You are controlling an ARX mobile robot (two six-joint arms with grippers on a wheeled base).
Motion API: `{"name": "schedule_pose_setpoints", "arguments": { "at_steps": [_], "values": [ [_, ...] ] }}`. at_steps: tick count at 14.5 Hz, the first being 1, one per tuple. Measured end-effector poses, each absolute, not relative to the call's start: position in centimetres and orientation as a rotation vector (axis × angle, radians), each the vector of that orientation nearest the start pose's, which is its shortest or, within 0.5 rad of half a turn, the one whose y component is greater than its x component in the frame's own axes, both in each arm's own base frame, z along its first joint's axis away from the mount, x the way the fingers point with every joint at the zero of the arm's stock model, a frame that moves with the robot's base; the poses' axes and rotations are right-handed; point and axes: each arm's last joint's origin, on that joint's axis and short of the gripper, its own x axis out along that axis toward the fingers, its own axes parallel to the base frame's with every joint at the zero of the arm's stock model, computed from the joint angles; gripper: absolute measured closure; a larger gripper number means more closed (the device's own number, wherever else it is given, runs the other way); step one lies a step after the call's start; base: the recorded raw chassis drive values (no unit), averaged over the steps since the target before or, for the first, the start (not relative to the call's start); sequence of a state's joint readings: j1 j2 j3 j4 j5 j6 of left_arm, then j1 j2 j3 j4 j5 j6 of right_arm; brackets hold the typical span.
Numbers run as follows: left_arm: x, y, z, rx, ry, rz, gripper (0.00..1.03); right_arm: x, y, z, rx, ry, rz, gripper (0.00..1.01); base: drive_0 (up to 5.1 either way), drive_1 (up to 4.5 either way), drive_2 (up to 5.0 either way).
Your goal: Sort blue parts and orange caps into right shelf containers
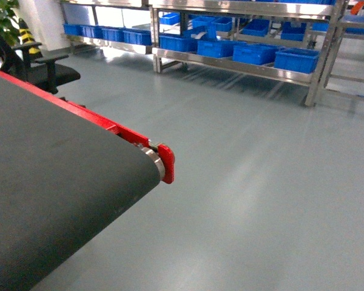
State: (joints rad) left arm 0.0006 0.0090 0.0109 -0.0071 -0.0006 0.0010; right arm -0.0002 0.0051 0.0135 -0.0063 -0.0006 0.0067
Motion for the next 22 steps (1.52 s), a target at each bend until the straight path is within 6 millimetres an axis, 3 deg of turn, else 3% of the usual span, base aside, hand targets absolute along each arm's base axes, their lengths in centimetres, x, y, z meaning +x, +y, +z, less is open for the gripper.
{"name": "schedule_pose_setpoints", "arguments": {
  "at_steps": [22],
  "values": [
    [9.76, 0.01, 16.58, 0.001, 0.006, 0.001, 0.60, 9.72, 0.00, 16.71, 0.007, -0.002, 0.000, 0.56, -1.5, -1.54, -1.5]
  ]
}}
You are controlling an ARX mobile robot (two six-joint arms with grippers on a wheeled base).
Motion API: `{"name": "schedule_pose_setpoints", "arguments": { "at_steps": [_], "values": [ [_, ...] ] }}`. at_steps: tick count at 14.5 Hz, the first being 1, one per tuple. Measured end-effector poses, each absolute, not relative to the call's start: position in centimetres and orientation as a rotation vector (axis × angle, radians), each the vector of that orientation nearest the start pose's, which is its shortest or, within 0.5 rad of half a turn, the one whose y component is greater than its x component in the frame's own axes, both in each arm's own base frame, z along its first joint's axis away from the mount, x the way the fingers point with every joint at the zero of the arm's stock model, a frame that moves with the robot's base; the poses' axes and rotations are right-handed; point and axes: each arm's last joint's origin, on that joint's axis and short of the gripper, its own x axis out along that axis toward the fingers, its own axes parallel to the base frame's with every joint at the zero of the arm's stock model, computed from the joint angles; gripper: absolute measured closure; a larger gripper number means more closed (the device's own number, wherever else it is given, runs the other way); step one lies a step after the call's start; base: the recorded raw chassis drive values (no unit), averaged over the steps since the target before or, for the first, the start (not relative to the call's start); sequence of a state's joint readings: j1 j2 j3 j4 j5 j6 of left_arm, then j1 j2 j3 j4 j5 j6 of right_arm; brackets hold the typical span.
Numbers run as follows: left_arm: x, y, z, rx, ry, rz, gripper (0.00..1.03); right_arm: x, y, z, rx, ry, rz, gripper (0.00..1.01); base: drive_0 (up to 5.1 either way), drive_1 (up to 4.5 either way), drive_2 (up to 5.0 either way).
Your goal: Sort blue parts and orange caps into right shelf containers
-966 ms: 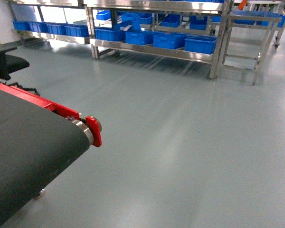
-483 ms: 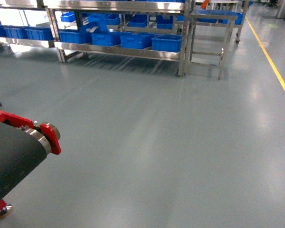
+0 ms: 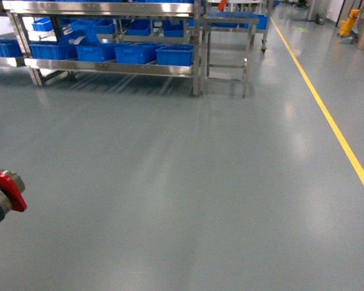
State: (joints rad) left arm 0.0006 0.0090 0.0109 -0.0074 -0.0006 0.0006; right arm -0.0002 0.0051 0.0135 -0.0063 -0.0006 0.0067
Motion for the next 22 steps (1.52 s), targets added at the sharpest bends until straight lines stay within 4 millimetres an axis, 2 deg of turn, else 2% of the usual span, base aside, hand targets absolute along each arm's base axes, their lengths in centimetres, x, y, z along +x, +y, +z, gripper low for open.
{"name": "schedule_pose_setpoints", "arguments": {
  "at_steps": [9, 22],
  "values": [
    [9.76, 0.01, 16.58, 0.001, 0.005, 0.001, 0.60, 9.72, 0.00, 16.71, 0.007, -0.002, 0.000, 0.56, -1.5, -1.54, -1.5],
    [9.76, 0.01, 16.59, 0.001, 0.004, 0.001, 0.60, 9.72, 0.00, 16.74, 0.007, -0.005, 0.000, 0.56, 0.3, 4.37, -3.8]
  ]
}}
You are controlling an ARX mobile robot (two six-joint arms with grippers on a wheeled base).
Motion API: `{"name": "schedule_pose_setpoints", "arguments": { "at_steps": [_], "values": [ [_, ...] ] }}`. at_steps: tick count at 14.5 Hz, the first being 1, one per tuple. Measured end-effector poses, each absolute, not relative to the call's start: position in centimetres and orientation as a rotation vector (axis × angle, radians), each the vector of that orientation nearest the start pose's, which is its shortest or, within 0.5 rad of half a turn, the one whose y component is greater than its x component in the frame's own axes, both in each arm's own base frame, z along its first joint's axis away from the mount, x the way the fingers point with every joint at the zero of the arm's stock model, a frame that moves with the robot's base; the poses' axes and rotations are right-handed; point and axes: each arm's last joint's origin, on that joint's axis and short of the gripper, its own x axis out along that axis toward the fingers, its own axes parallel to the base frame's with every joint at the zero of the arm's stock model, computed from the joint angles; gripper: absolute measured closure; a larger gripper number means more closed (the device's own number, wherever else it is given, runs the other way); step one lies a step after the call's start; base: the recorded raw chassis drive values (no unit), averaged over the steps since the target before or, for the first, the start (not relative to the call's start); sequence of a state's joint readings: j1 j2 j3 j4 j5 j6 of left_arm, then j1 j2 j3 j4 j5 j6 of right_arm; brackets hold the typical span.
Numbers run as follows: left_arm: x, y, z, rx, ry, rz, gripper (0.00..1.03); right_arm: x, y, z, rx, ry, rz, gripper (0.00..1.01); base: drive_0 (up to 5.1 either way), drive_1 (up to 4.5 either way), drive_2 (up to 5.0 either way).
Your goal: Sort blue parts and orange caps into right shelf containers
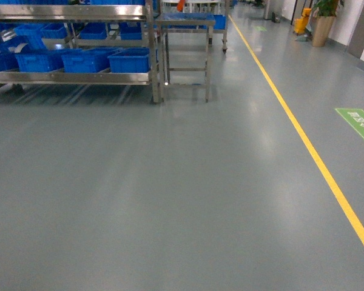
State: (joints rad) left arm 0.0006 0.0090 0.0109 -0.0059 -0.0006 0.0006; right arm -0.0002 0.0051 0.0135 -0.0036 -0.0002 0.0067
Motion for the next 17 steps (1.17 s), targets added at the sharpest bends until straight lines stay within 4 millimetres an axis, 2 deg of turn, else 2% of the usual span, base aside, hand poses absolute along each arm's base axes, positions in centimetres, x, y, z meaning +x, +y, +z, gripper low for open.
{"name": "schedule_pose_setpoints", "arguments": {
  "at_steps": [17],
  "values": [
    [9.76, 0.01, 16.64, 0.001, -0.001, 0.001, 0.60, 9.72, 0.00, 16.74, 0.007, -0.006, 0.000, 0.56, 0.0, 4.17, -4.2]
  ]
}}
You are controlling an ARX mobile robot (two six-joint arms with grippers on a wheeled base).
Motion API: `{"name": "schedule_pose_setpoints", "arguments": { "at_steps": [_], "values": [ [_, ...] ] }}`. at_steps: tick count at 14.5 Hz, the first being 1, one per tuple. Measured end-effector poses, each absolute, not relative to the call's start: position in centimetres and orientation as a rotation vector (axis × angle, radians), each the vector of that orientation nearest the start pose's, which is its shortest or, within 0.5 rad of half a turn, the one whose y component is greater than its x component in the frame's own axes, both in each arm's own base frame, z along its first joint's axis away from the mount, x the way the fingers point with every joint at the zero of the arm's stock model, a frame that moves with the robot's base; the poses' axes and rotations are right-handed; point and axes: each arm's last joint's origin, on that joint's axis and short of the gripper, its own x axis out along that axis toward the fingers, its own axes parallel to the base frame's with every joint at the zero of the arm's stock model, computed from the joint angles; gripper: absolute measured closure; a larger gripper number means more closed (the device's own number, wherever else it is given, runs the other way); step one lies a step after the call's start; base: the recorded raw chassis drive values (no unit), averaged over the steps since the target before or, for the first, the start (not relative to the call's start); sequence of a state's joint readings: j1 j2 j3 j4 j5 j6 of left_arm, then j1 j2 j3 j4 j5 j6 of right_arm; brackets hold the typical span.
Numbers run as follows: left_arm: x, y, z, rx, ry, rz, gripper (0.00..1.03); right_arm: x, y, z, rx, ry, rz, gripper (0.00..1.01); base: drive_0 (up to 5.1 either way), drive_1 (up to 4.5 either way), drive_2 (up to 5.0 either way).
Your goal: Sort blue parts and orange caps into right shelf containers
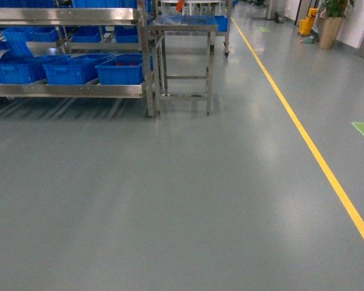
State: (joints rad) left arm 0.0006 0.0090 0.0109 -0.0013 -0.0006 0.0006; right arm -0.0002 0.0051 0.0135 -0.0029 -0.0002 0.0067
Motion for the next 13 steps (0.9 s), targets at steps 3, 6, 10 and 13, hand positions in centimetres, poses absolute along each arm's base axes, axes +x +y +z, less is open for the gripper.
{"name": "schedule_pose_setpoints", "arguments": {
  "at_steps": [3, 6, 10, 13],
  "values": [
    [9.76, 0.01, 16.59, 0.001, 0.005, 0.002, 0.60, 9.72, 0.00, 16.70, 0.007, -0.001, 0.000, 0.56, -0.1, 4.13, -4.3],
    [9.76, 0.01, 16.62, 0.001, 0.001, 0.001, 0.60, 9.72, 0.00, 16.74, 0.007, -0.005, 0.000, 0.56, 0.1, 4.27, -4.1],
    [9.76, 0.01, 16.59, 0.001, 0.004, 0.001, 0.60, 9.72, 0.00, 16.77, 0.007, -0.008, 0.000, 0.56, 0.1, 4.29, -4.1],
    [9.76, 0.01, 16.57, 0.001, 0.006, 0.004, 0.60, 9.72, 0.00, 16.72, 0.007, -0.002, 0.000, 0.56, 0.1, 4.33, -4.1]
  ]
}}
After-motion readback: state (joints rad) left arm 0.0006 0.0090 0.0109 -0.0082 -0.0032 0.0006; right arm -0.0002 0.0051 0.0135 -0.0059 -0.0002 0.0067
